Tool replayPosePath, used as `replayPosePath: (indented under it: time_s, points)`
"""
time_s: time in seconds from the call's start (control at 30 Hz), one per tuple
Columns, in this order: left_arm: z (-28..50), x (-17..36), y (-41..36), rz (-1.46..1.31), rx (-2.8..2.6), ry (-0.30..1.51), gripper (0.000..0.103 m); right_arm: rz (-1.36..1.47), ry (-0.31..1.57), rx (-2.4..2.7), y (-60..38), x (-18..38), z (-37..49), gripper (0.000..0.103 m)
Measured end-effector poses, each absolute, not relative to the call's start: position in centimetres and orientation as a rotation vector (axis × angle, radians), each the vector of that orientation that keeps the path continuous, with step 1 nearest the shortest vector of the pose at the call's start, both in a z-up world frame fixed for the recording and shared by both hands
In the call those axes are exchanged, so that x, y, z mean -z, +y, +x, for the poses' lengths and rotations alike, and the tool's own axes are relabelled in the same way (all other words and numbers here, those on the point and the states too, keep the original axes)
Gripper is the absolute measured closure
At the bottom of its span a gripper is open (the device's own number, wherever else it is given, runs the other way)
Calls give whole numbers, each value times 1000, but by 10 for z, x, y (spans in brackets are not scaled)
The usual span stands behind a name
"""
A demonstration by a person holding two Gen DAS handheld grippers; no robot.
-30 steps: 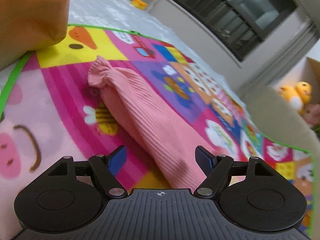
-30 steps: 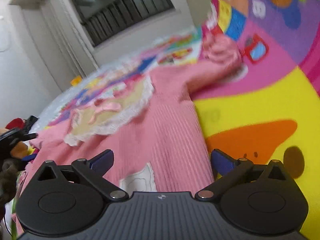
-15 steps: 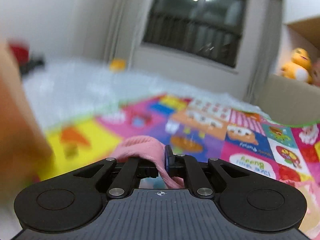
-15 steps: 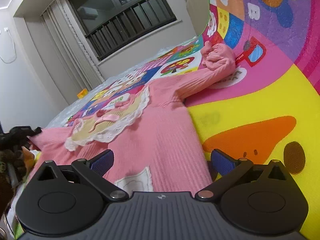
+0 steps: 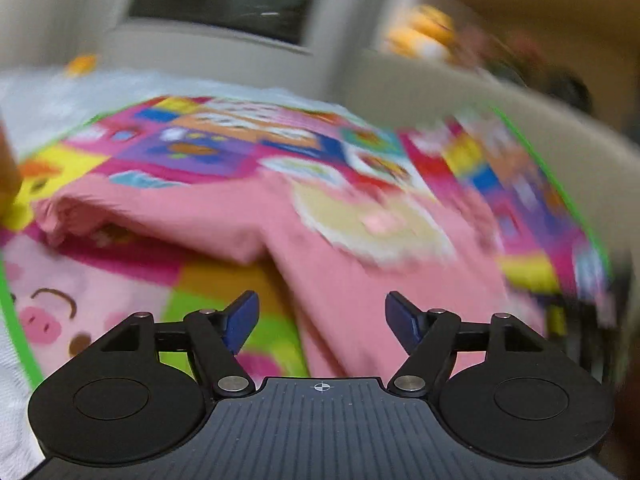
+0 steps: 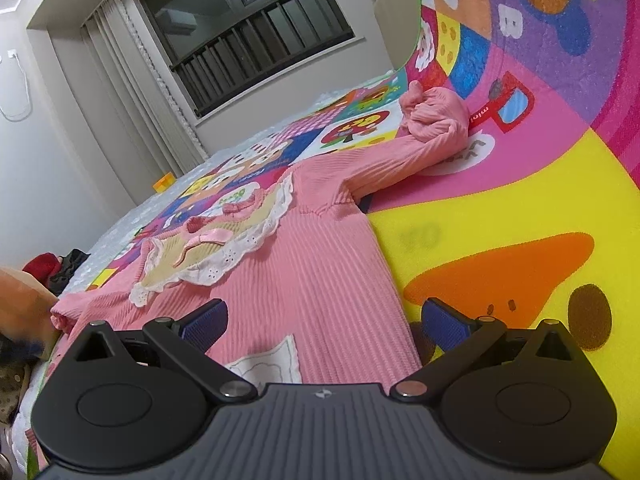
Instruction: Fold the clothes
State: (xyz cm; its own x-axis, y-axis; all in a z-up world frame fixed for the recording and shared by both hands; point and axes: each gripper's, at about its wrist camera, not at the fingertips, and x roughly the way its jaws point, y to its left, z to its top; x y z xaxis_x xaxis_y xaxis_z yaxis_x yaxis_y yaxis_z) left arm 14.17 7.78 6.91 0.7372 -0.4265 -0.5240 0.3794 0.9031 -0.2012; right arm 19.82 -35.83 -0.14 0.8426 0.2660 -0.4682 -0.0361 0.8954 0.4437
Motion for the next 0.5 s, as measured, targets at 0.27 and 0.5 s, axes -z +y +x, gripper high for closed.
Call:
replayPosePath:
  time_s: [0.27, 0.5]
  points:
    - [90, -42, 39, 291, 445, 587, 17, 316, 622, -163, -346, -6, 205, 0]
    - [73, -36, 21, 466, 390, 556, 7, -167, 556, -315, -318, -52, 114, 0]
